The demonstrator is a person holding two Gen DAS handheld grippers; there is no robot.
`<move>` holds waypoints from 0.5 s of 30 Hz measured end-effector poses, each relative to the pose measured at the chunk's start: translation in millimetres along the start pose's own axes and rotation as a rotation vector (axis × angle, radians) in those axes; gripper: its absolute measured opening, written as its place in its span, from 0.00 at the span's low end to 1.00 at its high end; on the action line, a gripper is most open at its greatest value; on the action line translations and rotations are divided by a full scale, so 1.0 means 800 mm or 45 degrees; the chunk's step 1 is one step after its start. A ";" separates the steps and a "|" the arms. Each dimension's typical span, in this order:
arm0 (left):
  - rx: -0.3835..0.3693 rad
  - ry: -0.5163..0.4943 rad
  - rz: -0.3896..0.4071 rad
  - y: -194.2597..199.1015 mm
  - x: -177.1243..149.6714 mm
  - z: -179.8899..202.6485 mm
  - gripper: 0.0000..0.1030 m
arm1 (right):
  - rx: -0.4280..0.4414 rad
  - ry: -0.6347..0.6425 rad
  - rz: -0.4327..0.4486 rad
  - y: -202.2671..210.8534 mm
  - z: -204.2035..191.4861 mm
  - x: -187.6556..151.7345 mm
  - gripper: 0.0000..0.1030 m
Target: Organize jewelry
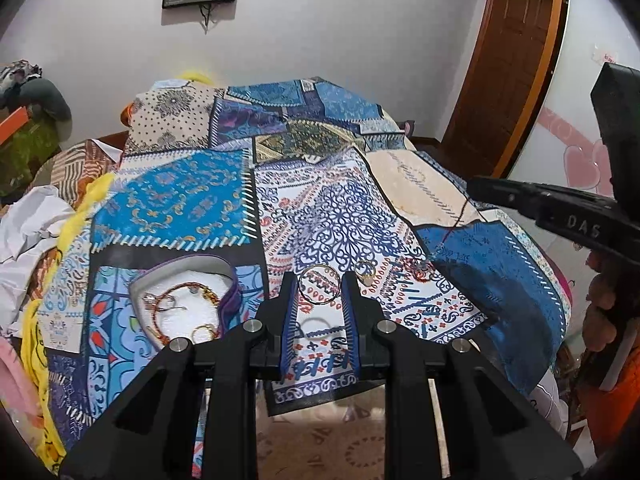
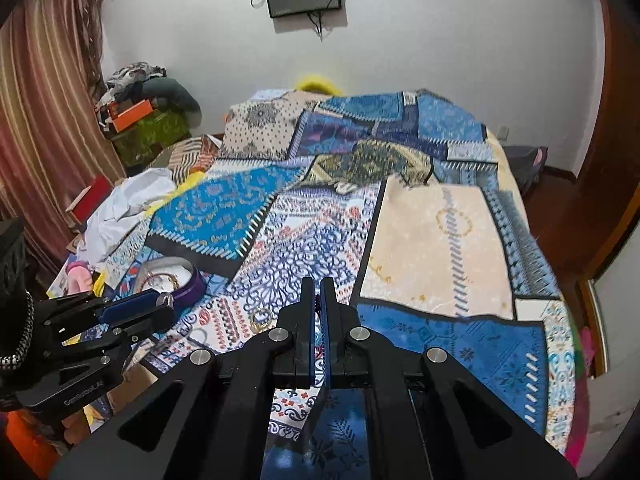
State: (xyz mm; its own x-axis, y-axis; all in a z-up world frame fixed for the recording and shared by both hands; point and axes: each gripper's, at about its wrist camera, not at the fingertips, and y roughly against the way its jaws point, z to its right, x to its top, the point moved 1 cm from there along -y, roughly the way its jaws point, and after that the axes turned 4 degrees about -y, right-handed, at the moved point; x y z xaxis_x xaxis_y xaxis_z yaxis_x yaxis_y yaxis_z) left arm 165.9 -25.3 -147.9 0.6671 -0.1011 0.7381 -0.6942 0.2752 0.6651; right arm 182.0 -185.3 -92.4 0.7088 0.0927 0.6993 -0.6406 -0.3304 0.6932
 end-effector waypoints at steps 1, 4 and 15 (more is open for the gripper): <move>0.002 0.002 0.005 0.002 0.001 -0.001 0.20 | 0.000 0.004 0.006 0.001 -0.001 0.002 0.02; 0.011 0.007 0.024 0.012 0.001 -0.007 0.20 | -0.006 0.022 0.033 0.011 -0.010 0.009 0.02; 0.055 0.037 0.078 0.047 -0.007 -0.037 0.20 | 0.002 0.086 0.120 0.032 -0.054 0.032 0.02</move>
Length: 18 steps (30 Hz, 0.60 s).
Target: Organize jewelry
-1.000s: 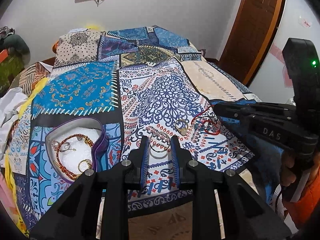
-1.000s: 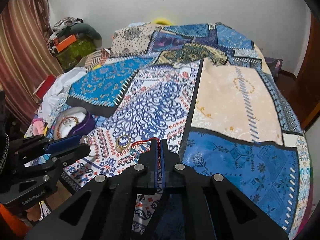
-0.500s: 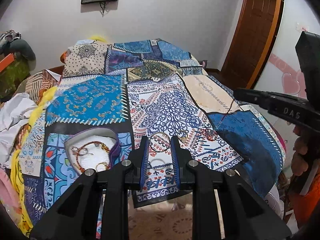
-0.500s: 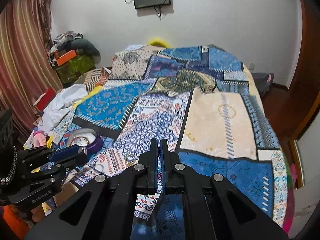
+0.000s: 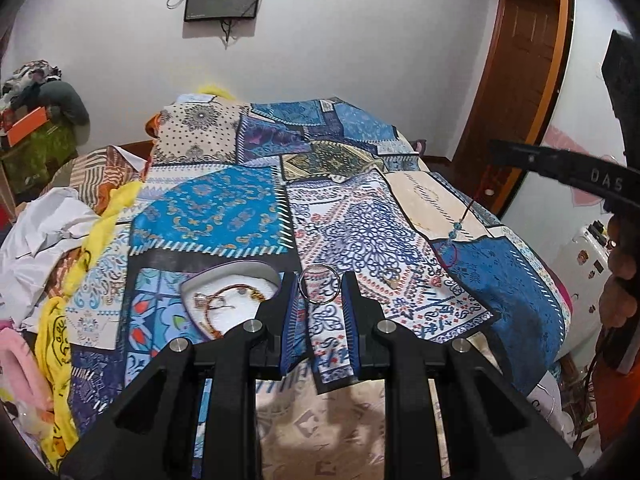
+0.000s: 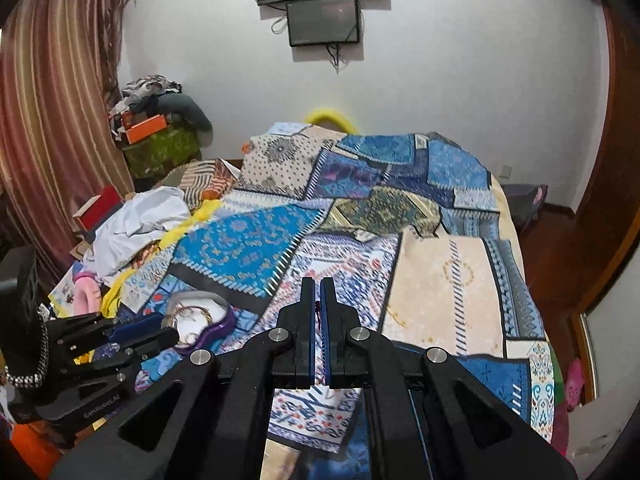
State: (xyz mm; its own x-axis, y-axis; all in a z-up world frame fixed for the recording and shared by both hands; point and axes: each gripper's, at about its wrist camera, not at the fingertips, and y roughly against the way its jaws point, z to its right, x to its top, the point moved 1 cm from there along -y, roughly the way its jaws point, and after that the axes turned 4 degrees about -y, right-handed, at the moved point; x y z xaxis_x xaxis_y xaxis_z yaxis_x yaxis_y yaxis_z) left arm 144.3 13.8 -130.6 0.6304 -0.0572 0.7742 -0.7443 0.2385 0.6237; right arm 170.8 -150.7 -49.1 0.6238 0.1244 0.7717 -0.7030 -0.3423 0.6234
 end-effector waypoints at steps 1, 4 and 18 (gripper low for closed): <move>0.004 0.002 0.002 0.002 -0.001 -0.003 0.20 | 0.004 0.005 0.006 0.001 -0.004 0.002 0.02; 0.025 0.013 0.013 0.010 -0.002 -0.014 0.20 | 0.026 0.024 0.023 0.001 -0.021 0.009 0.02; 0.110 0.072 0.032 0.028 -0.012 -0.063 0.20 | 0.176 0.107 0.009 -0.026 -0.097 0.020 0.02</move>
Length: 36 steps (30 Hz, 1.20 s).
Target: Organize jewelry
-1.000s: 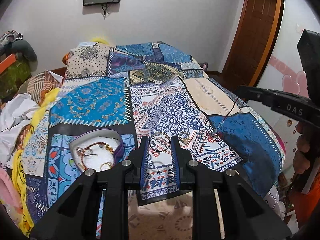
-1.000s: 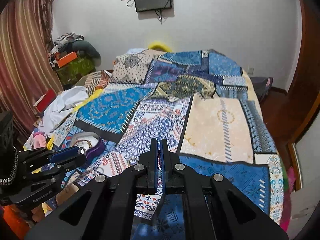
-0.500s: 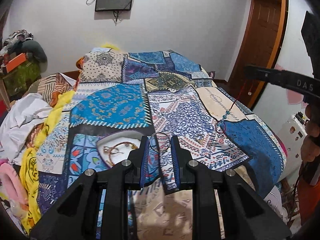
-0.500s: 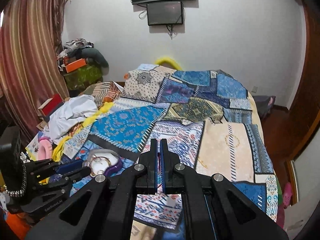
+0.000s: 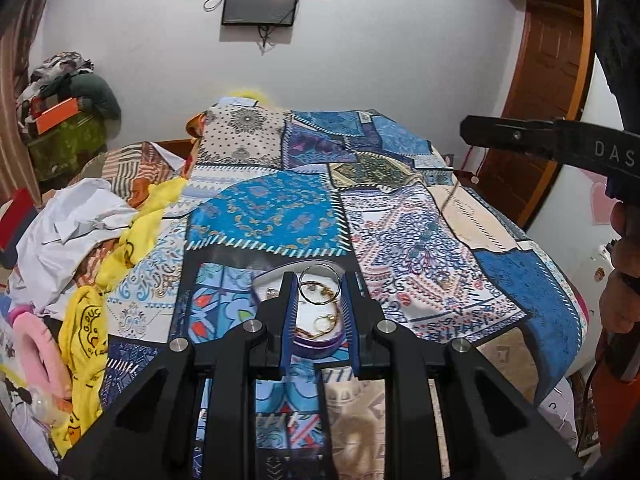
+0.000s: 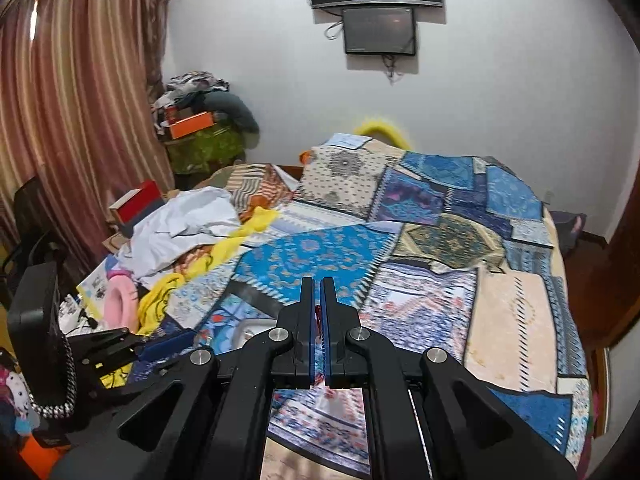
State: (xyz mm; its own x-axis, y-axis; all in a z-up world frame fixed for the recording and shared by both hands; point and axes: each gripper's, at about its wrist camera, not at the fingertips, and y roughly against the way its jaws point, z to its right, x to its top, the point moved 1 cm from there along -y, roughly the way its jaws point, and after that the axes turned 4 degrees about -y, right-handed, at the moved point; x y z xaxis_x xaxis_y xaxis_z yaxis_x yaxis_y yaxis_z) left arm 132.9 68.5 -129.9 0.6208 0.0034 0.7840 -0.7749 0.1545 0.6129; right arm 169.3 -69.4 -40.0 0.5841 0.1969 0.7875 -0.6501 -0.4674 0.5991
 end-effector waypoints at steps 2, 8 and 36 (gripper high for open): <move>0.008 0.008 -0.003 -0.002 0.000 -0.005 0.20 | 0.019 0.011 -0.007 -0.006 -0.009 0.002 0.02; 0.021 0.024 -0.011 -0.011 -0.002 -0.019 0.20 | 0.071 0.053 -0.050 -0.032 -0.034 0.001 0.02; -0.056 0.052 -0.180 -0.097 -0.031 -0.032 0.20 | 0.176 0.006 -0.463 -0.156 -0.027 -0.059 0.02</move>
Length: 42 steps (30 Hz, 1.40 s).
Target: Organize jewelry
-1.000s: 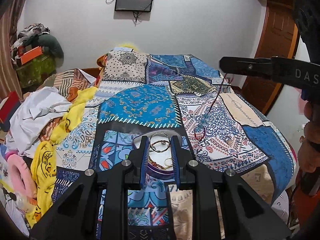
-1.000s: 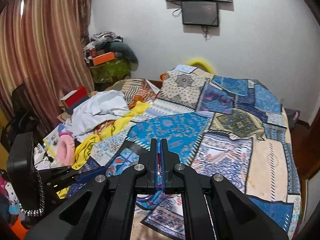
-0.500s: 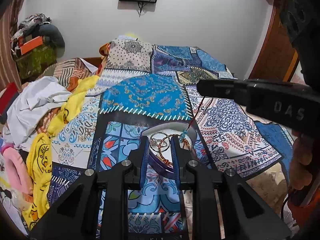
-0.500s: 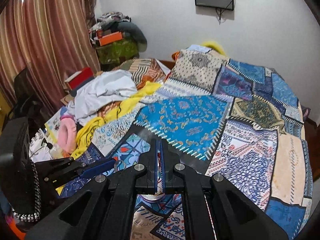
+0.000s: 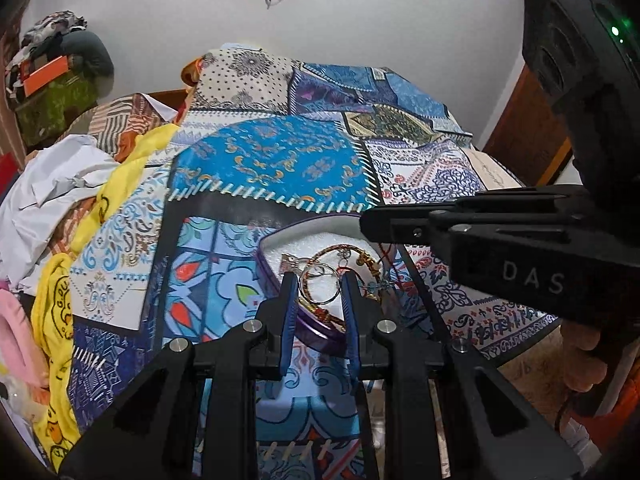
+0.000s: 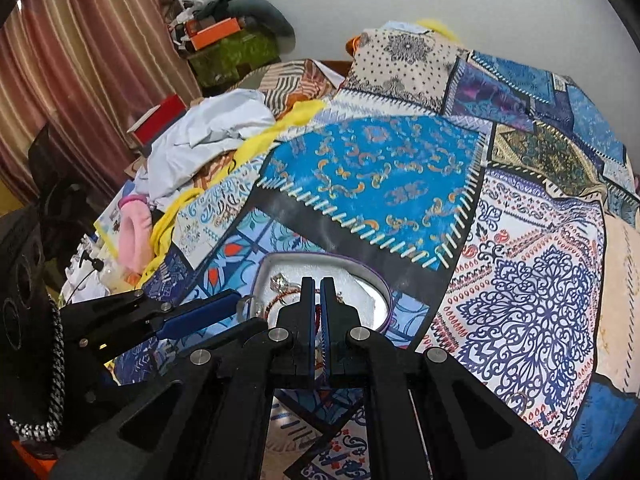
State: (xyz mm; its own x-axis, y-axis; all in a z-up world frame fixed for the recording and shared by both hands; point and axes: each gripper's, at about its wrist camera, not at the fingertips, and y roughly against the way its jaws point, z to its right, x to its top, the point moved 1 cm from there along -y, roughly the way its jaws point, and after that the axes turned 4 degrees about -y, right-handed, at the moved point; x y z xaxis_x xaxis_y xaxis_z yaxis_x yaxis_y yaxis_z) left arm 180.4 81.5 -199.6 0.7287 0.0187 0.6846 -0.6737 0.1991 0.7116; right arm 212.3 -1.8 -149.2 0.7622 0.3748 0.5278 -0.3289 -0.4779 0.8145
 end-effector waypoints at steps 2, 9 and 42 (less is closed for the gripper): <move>-0.001 -0.003 -0.003 -0.003 0.001 0.002 0.20 | 0.000 -0.004 -0.009 -0.001 0.001 -0.002 0.02; -0.001 -0.015 -0.023 -0.010 0.004 0.004 0.20 | 0.021 -0.004 -0.069 -0.007 0.002 -0.007 0.09; 0.074 -0.086 0.180 0.093 0.048 0.067 0.41 | -0.176 -0.083 0.331 0.161 0.046 -0.039 0.35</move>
State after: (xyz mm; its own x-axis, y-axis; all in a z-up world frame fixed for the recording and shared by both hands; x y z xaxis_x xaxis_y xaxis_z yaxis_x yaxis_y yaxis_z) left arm 152.0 44.7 -111.9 0.6174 -0.0238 0.7863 -0.7764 0.1424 0.6139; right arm 166.7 -104.4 -69.9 0.6753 0.2003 0.7098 -0.5868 -0.4371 0.6816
